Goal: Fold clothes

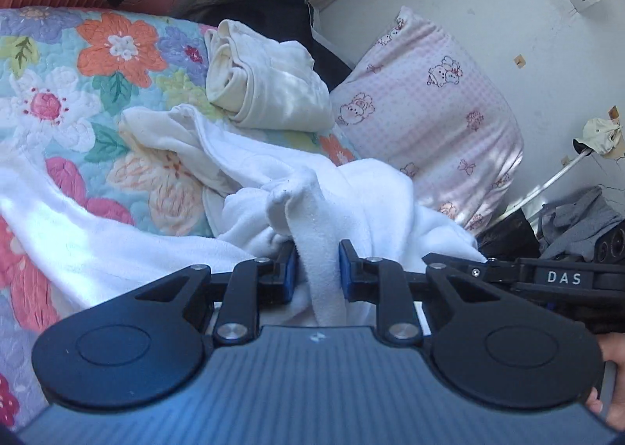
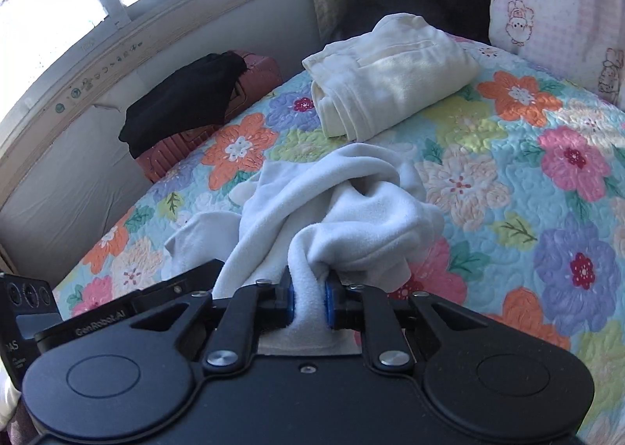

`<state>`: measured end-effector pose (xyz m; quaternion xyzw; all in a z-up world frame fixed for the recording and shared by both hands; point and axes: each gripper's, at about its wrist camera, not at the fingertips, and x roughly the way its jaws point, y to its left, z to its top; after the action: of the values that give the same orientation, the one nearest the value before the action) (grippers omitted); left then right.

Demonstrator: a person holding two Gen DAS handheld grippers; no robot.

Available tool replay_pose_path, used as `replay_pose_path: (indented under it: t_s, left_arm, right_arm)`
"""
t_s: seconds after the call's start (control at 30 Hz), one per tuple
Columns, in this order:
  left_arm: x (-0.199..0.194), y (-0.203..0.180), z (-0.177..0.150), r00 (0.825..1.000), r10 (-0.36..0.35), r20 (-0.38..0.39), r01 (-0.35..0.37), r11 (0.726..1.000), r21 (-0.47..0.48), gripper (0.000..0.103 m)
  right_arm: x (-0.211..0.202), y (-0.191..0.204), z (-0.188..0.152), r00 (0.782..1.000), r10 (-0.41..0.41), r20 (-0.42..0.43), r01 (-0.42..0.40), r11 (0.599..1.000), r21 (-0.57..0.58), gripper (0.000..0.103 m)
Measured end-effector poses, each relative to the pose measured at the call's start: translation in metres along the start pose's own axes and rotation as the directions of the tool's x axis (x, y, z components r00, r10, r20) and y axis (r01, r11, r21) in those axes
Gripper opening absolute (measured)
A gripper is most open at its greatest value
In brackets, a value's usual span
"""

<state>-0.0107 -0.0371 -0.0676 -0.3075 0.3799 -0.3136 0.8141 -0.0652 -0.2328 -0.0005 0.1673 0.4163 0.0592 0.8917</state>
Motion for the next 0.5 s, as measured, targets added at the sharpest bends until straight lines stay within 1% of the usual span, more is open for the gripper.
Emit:
replay_pose_path:
  t_s: [0.03, 0.1, 0.13, 0.17, 0.23, 0.3, 0.43, 0.5]
  left_arm:
    - [-0.007, -0.004, -0.011, 1.000, 0.007, -0.011, -0.007, 1.000, 0.003, 0.021]
    - [-0.021, -0.018, -0.034, 1.000, 0.027, -0.016, -0.026, 0.999, 0.031, 0.021]
    - [-0.026, -0.027, -0.042, 0.999, 0.040, -0.018, -0.039, 0.998, 0.051, 0.021]
    - [-0.030, -0.037, -0.047, 0.998, 0.056, -0.021, -0.055, 0.996, 0.070, 0.021]
    - [-0.038, -0.055, -0.055, 0.996, 0.086, -0.031, -0.083, 0.992, 0.092, 0.020]
    - [-0.047, -0.071, -0.062, 0.993, 0.108, -0.044, -0.102, 0.989, 0.110, 0.013]
    - [-0.066, -0.103, -0.084, 0.993, 0.109, -0.048, -0.102, 0.986, 0.131, 0.013]
    - [-0.067, -0.118, -0.097, 0.991, 0.122, -0.050, -0.112, 0.979, 0.171, 0.013]
  right_arm:
    - [-0.008, -0.003, -0.017, 1.000, -0.004, 0.013, 0.004, 1.000, -0.009, 0.018]
    - [-0.020, 0.003, -0.047, 0.998, -0.060, 0.030, 0.064, 0.990, -0.123, 0.017]
    - [-0.024, 0.004, -0.057, 0.996, -0.078, 0.036, 0.083, 0.983, -0.164, 0.017]
    - [-0.032, 0.006, -0.067, 0.996, -0.078, 0.038, 0.084, 0.977, -0.198, 0.017]
    - [-0.046, 0.004, -0.076, 0.996, -0.069, 0.057, 0.080, 0.974, -0.212, 0.017]
    - [-0.066, 0.001, -0.081, 0.993, -0.071, 0.094, 0.090, 0.971, -0.223, 0.016]
    - [-0.118, -0.012, -0.095, 0.977, -0.051, 0.205, 0.096, 0.972, -0.213, 0.013]
    - [-0.140, -0.025, -0.105, 0.970, -0.016, 0.242, 0.061, 0.982, -0.180, 0.012]
